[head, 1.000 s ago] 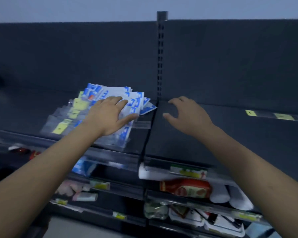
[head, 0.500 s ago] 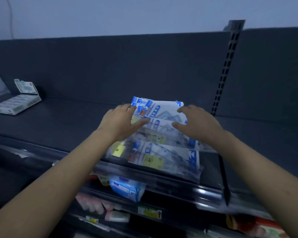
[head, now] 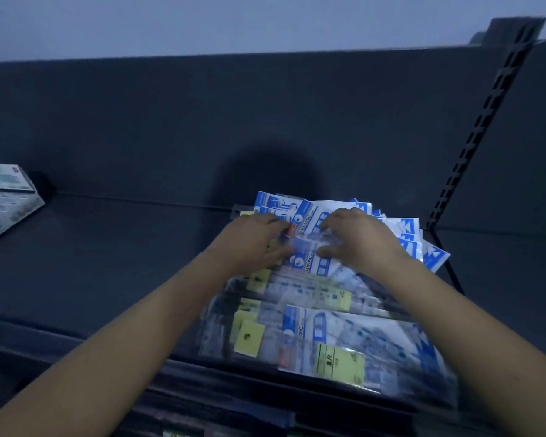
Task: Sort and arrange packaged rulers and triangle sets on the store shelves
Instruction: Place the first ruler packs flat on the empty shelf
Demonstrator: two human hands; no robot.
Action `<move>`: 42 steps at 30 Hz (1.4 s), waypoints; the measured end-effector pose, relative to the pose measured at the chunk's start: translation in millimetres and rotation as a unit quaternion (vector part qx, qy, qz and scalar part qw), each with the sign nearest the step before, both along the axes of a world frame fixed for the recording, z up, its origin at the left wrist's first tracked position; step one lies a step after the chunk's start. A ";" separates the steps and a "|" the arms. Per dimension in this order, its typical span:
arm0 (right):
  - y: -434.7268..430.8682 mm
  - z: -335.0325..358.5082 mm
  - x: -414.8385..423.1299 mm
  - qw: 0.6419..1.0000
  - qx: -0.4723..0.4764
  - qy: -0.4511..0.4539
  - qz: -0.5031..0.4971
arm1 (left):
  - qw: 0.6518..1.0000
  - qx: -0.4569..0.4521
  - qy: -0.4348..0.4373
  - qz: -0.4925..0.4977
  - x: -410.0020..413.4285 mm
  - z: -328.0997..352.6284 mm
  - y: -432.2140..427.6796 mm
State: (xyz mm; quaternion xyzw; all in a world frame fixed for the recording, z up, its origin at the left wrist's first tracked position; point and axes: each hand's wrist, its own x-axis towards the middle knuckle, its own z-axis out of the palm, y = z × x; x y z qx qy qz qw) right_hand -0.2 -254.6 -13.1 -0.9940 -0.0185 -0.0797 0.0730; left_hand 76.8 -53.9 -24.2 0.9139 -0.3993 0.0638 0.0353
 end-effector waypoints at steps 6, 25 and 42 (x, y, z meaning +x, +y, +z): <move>-8.1 -4.9 -11.1 0.998 0.011 -0.027 -0.048 | 0.989 -0.106 0.082 -0.056 27.9 2.4 -12.3; -41.8 8.6 -40.7 0.967 0.191 -0.051 -0.158 | 0.949 -0.185 0.229 -0.110 54.3 7.4 -54.2; -53.3 5.3 -62.4 0.959 0.252 -0.027 -0.124 | 0.931 -0.238 0.216 -0.175 61.1 55.2 -87.7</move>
